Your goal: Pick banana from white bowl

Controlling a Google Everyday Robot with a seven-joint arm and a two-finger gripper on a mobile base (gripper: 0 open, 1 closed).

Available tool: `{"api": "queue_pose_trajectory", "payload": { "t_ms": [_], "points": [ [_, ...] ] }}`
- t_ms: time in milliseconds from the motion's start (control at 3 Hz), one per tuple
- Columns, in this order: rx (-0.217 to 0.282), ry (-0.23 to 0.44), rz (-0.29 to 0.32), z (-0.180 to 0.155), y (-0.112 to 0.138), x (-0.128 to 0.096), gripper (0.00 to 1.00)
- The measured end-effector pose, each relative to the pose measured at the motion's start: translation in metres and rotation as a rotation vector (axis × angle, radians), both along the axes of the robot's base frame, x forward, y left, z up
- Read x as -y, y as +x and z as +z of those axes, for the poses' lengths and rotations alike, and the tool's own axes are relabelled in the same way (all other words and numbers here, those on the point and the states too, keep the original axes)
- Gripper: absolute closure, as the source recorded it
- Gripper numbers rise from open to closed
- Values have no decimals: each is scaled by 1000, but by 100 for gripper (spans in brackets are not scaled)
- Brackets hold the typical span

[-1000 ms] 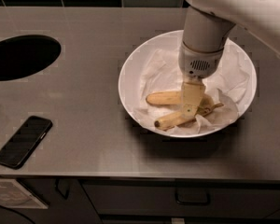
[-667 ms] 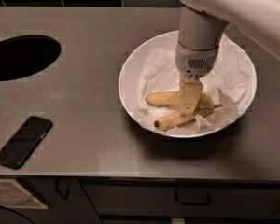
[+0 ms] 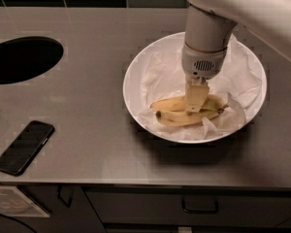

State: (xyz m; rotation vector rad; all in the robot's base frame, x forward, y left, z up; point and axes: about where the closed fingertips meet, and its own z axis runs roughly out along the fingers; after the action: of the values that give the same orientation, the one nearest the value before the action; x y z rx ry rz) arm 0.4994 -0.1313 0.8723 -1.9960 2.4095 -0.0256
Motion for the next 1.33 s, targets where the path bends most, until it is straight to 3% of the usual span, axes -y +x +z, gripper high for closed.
{"api": "queue_pose_trajectory", "payload": {
  "t_ms": [333, 667, 1333],
  "points": [
    [0, 0, 0, 0, 0, 0, 100],
    [38, 30, -1, 4, 3, -1, 100],
    [240, 152, 39, 48, -32, 1, 100]
  ]
}}
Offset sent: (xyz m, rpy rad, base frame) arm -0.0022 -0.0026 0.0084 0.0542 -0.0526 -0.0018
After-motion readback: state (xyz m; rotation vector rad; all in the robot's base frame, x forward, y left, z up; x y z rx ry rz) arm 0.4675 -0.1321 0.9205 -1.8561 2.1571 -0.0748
